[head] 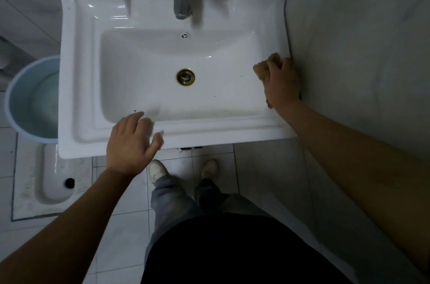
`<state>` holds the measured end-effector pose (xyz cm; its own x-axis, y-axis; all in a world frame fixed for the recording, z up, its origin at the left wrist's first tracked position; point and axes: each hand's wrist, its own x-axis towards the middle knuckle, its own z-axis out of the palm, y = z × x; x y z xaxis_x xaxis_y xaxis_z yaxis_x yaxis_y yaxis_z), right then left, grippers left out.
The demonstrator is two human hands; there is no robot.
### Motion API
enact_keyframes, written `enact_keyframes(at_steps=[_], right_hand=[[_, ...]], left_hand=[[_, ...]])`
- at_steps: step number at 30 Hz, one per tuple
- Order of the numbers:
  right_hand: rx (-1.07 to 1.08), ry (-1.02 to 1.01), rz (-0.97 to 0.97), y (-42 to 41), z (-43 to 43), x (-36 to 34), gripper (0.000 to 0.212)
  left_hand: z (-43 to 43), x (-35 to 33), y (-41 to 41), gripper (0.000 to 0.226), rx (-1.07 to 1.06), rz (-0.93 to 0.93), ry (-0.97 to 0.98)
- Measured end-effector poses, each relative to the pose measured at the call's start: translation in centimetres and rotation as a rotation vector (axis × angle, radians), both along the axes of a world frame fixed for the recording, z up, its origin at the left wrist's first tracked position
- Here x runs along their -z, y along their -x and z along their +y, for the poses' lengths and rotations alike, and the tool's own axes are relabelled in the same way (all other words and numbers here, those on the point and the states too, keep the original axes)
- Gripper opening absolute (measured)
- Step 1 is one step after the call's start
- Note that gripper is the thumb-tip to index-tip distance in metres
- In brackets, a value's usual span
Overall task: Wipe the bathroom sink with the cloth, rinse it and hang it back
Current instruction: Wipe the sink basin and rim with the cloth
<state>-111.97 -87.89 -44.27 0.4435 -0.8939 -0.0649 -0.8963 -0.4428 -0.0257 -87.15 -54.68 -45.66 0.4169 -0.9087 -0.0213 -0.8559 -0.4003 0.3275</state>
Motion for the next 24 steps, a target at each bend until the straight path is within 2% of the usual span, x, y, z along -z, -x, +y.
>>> enact_keyframes(at_steps=[5,13,15,17,19,21,24], right_hand=[[0.009,0.098,0.020,-4.8,-5.4,0.0,0.056],[0.070,0.129,-0.145,-13.0,-9.6,1.7,0.058],[-0.050,0.085,-0.166,-13.9,-8.5,2.2,0.057],[-0.251,-0.007,-0.256,-13.9,-6.6,1.9,0.046],[-0.392,0.019,-0.351,-13.1,-5.0,1.6,0.043],[-0.346,0.092,-0.404,-11.9,-5.3,1.2,0.039],[-0.162,0.189,-0.321,-9.7,-8.7,0.5,0.045]], left_hand=[[-0.2,0.8,0.2,0.048,0.014,-0.086,0.018],[-0.5,1.4,0.0,0.053,0.015,-0.124,0.067],[-0.6,1.4,0.0,0.056,0.020,-0.128,0.064],[-0.6,1.2,0.1,0.058,0.029,-0.132,0.054],[-0.5,0.9,0.1,0.060,0.025,-0.131,0.041],[-0.6,0.7,0.2,0.061,0.019,-0.126,0.032],[-0.5,0.8,0.2,0.061,0.010,-0.124,0.020]])
